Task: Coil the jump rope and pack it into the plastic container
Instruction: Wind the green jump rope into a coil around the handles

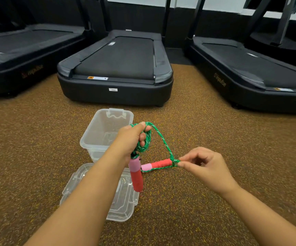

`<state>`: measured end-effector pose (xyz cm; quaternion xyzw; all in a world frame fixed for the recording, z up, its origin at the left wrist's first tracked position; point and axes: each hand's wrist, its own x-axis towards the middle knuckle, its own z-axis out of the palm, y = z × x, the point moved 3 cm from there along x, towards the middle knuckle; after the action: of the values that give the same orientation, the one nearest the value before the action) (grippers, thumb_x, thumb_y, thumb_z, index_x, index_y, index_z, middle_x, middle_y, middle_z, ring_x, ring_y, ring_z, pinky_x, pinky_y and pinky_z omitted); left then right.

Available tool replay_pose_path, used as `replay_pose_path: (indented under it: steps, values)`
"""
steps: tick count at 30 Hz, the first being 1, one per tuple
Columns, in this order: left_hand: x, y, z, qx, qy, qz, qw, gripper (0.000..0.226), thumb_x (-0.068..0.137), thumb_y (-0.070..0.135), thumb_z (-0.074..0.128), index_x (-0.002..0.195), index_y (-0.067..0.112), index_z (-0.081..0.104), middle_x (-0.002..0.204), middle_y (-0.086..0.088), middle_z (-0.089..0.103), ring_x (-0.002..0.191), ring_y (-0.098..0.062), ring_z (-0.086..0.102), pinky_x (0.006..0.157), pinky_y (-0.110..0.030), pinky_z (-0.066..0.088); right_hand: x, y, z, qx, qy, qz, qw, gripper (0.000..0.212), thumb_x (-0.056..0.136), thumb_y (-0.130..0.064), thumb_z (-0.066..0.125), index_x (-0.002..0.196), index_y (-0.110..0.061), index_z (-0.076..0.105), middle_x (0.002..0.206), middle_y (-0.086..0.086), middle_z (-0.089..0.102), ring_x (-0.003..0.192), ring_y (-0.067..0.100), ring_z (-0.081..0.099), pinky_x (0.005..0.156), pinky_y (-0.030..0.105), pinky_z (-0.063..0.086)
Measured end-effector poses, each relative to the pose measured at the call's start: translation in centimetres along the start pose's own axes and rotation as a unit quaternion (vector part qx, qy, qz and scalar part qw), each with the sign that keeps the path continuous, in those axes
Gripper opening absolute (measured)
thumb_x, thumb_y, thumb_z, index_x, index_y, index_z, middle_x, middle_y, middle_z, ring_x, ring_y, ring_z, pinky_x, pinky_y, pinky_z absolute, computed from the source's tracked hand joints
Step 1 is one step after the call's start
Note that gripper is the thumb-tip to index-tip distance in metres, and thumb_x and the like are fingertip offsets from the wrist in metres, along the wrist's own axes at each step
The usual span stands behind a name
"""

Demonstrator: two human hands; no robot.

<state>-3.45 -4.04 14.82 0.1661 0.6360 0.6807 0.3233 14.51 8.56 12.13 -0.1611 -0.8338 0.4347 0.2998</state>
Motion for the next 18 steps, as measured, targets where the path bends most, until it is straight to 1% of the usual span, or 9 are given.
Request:
replay_pose_path:
  steps: [2,4,6,8,10,13,16,17,18]
  values:
    - [0.2,-0.1,-0.2,-0.021,0.021,-0.005,1.0,0.028,0.096,0.025,0.046,0.079,0.013,0.065,0.04,0.01,0.044,0.046,-0.009,0.04,0.054,-0.022,0.035,-0.6,0.2,0.5,-0.063,-0.034,-0.066,0.995,0.013,0.065,-0.018,0.085,0.072,-0.025,0.076,0.073,-0.017,0.068,0.065,0.004,0.06,0.058,0.02,0.046]
    - [0.4,0.0,-0.4,-0.05,0.033,-0.006,0.998,0.028,0.096,0.027,0.046,0.08,0.013,0.065,0.04,0.011,0.045,0.047,-0.009,0.041,0.055,-0.022,0.036,-1.0,1.1,1.1,-0.132,-0.081,-0.076,0.985,0.011,0.068,-0.021,0.083,0.074,-0.025,0.075,0.073,-0.019,0.066,0.069,0.003,0.062,0.064,0.02,0.05]
    - [0.3,0.3,-0.4,-0.082,0.027,-0.003,0.996,0.028,0.097,0.027,0.045,0.081,0.013,0.064,0.04,0.011,0.045,0.044,-0.007,0.042,0.053,-0.019,0.037,-1.2,2.8,1.5,-0.206,-0.111,-0.022,0.972,0.008,0.071,-0.026,0.08,0.077,-0.027,0.074,0.076,-0.015,0.065,0.073,0.001,0.061,0.07,0.027,0.053]
    - [0.1,0.7,-0.2,-0.111,0.011,0.001,0.994,0.028,0.097,0.026,0.044,0.081,0.012,0.062,0.039,0.01,0.044,0.038,-0.002,0.042,0.046,-0.014,0.038,-1.1,4.3,1.3,-0.246,-0.11,0.052,0.962,0.006,0.073,-0.028,0.078,0.074,-0.03,0.073,0.077,-0.015,0.064,0.074,0.0,0.059,0.073,0.03,0.052]
    - [0.0,0.9,0.0,-0.124,0.001,0.002,0.992,0.028,0.098,0.025,0.044,0.081,0.011,0.062,0.038,0.01,0.044,0.035,-0.001,0.041,0.041,-0.011,0.038,-1.1,5.1,0.8,-0.255,-0.088,0.103,0.957,0.015,0.074,-0.026,0.078,0.069,-0.035,0.068,0.075,-0.017,0.062,0.075,-0.002,0.058,0.072,0.025,0.05]
    - [-0.2,0.8,0.2,-0.106,-0.004,0.0,0.994,0.029,0.098,0.025,0.044,0.08,0.011,0.062,0.039,0.009,0.043,0.035,-0.002,0.041,0.042,-0.012,0.037,-1.1,6.0,0.2,-0.238,-0.053,0.169,0.955,0.022,0.073,-0.023,0.08,0.065,-0.037,0.064,0.075,-0.017,0.065,0.073,-0.003,0.059,0.063,0.014,0.044]
    - [-0.5,0.5,0.8,-0.074,-0.024,0.003,0.997,0.028,0.097,0.025,0.044,0.08,0.011,0.062,0.04,0.01,0.043,0.038,-0.003,0.04,0.049,-0.018,0.036,-1.2,6.4,0.7,-0.233,-0.068,0.189,0.951,0.021,0.072,-0.022,0.08,0.07,-0.035,0.063,0.074,-0.012,0.064,0.071,0.007,0.06,0.065,0.024,0.05]
    - [-0.6,0.5,1.1,-0.052,-0.036,0.007,0.998,0.027,0.097,0.024,0.045,0.08,0.011,0.062,0.041,0.01,0.043,0.039,-0.004,0.041,0.051,-0.02,0.036,-1.1,6.3,1.0,-0.219,-0.076,0.194,0.953,0.022,0.07,-0.022,0.081,0.078,-0.033,0.064,0.076,-0.01,0.063,0.071,0.01,0.058,0.067,0.027,0.049]
    - [-0.8,0.6,1.4,-0.026,-0.05,0.01,0.998,0.027,0.097,0.025,0.045,0.081,0.011,0.063,0.042,0.01,0.042,0.04,-0.005,0.041,0.052,-0.02,0.035,-0.8,6.0,1.2,-0.198,-0.085,0.198,0.956,0.029,0.068,-0.024,0.082,0.089,-0.032,0.064,0.082,-0.007,0.061,0.075,0.011,0.056,0.07,0.027,0.048]
